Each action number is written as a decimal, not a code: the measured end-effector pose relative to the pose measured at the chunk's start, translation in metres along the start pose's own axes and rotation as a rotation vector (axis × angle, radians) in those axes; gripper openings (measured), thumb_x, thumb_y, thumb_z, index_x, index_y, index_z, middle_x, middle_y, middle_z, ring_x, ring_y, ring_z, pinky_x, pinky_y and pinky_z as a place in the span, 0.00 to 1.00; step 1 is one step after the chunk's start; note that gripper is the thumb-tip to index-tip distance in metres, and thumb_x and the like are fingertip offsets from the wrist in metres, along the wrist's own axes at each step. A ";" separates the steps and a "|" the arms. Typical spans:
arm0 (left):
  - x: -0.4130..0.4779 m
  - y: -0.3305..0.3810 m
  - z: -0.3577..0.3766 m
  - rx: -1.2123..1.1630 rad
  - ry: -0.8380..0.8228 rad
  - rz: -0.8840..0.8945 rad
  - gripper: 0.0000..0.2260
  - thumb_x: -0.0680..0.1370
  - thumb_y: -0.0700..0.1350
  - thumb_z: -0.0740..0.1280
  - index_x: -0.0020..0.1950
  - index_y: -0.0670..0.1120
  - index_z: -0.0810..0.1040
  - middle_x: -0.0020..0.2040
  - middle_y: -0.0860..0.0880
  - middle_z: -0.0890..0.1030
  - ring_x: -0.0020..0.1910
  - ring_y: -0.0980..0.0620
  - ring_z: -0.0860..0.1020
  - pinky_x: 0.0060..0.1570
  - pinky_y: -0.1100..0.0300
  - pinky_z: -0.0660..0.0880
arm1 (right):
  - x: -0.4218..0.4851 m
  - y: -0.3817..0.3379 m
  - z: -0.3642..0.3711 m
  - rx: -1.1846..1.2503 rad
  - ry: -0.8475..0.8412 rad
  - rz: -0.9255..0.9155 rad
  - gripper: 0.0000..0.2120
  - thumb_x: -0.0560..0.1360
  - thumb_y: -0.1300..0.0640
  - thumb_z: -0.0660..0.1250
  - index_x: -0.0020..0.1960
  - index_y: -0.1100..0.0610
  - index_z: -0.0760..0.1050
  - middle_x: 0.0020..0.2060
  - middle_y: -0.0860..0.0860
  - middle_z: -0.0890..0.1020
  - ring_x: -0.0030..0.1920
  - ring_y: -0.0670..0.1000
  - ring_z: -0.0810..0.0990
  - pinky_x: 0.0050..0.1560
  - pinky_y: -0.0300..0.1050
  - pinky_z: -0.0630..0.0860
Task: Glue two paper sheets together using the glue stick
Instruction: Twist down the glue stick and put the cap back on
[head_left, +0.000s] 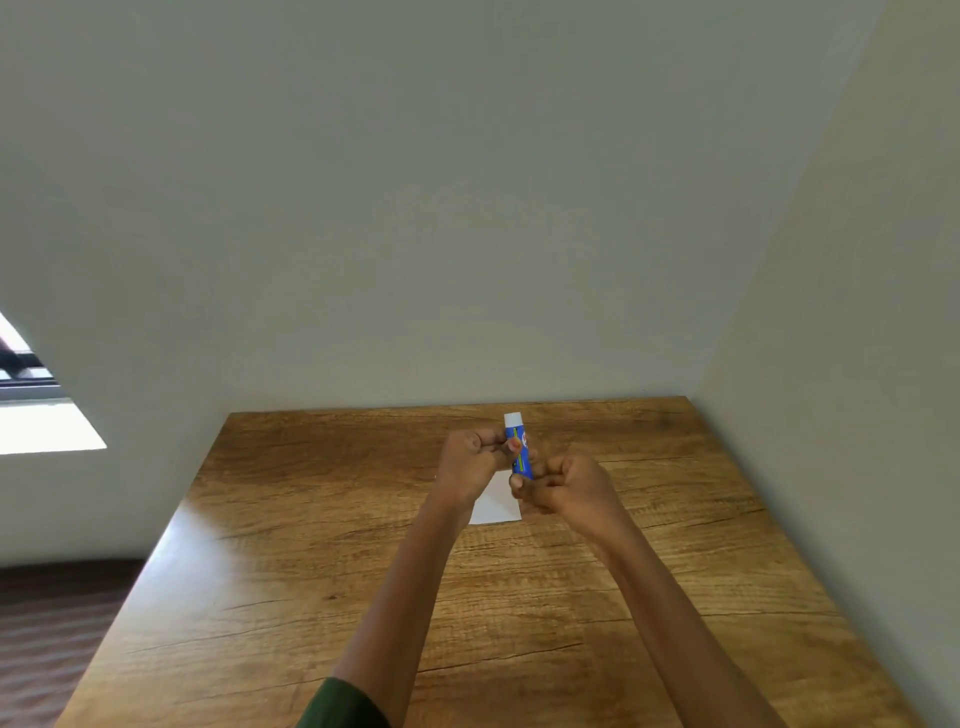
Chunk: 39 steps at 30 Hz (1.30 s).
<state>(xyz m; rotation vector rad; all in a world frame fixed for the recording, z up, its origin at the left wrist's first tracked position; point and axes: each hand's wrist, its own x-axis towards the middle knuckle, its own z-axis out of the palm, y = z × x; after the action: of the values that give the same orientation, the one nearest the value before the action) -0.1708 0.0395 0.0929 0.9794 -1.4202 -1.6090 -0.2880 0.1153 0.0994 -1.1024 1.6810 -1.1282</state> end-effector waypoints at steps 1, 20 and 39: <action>0.000 0.000 0.001 -0.004 0.001 -0.002 0.07 0.75 0.36 0.67 0.51 0.36 0.82 0.47 0.38 0.84 0.47 0.47 0.83 0.47 0.64 0.79 | 0.000 0.000 0.002 -0.098 0.099 -0.030 0.10 0.66 0.53 0.77 0.41 0.57 0.82 0.35 0.52 0.84 0.35 0.48 0.82 0.41 0.44 0.78; 0.000 -0.001 -0.003 -0.059 -0.036 0.000 0.06 0.74 0.35 0.67 0.45 0.41 0.83 0.41 0.44 0.85 0.42 0.51 0.83 0.45 0.62 0.78 | 0.006 0.000 -0.001 -0.153 0.080 -0.061 0.10 0.64 0.52 0.78 0.39 0.57 0.82 0.32 0.49 0.84 0.34 0.45 0.81 0.39 0.39 0.77; 0.003 -0.004 -0.004 -0.067 -0.081 0.003 0.08 0.76 0.34 0.64 0.45 0.42 0.82 0.38 0.47 0.85 0.41 0.54 0.83 0.43 0.67 0.76 | 0.007 0.004 -0.005 -0.063 0.047 -0.067 0.10 0.62 0.54 0.80 0.33 0.56 0.79 0.30 0.49 0.83 0.31 0.43 0.81 0.34 0.35 0.76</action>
<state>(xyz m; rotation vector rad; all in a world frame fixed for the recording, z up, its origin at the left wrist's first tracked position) -0.1690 0.0358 0.0888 0.8820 -1.4118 -1.7003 -0.2957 0.1105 0.0954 -1.1878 1.7371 -1.1584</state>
